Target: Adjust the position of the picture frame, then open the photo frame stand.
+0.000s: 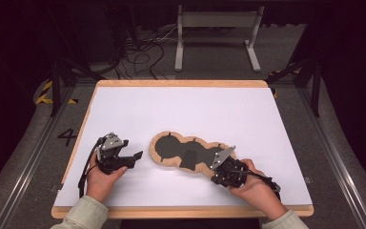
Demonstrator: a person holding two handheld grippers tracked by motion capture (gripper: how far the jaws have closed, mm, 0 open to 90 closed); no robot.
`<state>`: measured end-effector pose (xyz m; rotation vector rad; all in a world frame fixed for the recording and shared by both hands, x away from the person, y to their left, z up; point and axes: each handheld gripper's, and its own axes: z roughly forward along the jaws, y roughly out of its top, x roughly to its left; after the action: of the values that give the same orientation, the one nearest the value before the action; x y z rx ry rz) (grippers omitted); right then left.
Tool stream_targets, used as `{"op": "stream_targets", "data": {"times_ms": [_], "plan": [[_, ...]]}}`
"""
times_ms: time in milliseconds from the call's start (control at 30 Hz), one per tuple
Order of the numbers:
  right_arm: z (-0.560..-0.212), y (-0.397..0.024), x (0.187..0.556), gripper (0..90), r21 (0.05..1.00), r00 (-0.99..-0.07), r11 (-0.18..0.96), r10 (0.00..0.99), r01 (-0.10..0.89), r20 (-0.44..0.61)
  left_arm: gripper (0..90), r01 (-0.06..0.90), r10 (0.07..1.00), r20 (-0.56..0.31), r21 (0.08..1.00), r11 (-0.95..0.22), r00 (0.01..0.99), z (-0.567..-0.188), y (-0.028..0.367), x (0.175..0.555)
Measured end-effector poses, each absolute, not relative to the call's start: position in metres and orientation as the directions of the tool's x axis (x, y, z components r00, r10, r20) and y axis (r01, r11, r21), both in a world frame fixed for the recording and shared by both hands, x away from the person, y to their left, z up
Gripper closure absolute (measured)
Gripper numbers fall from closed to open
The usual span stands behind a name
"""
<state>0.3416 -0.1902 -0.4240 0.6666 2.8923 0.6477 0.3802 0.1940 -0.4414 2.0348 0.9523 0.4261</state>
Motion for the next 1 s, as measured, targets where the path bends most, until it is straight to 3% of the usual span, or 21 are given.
{"op": "stream_targets", "data": {"times_ms": [333,533,1000], "plan": [[-0.426,-0.209,0.355,90.0,0.464,-0.848,0.772,0.524,0.434,-0.078,26.9,0.473,0.752,-0.039,0.799,-0.372,0.657,-0.442,0.193,0.38],[-0.426,-0.215,0.356,87.4,0.488,-0.839,0.752,0.54,0.444,-0.069,26.9,0.479,0.751,-0.053,0.799,-0.363,0.658,-0.442,0.192,0.382],[-0.396,-0.224,0.345,81.9,0.69,-0.846,0.612,0.533,0.387,0.002,26.9,0.476,0.744,-0.057,0.801,-0.364,0.665,-0.442,0.188,0.382]]}}
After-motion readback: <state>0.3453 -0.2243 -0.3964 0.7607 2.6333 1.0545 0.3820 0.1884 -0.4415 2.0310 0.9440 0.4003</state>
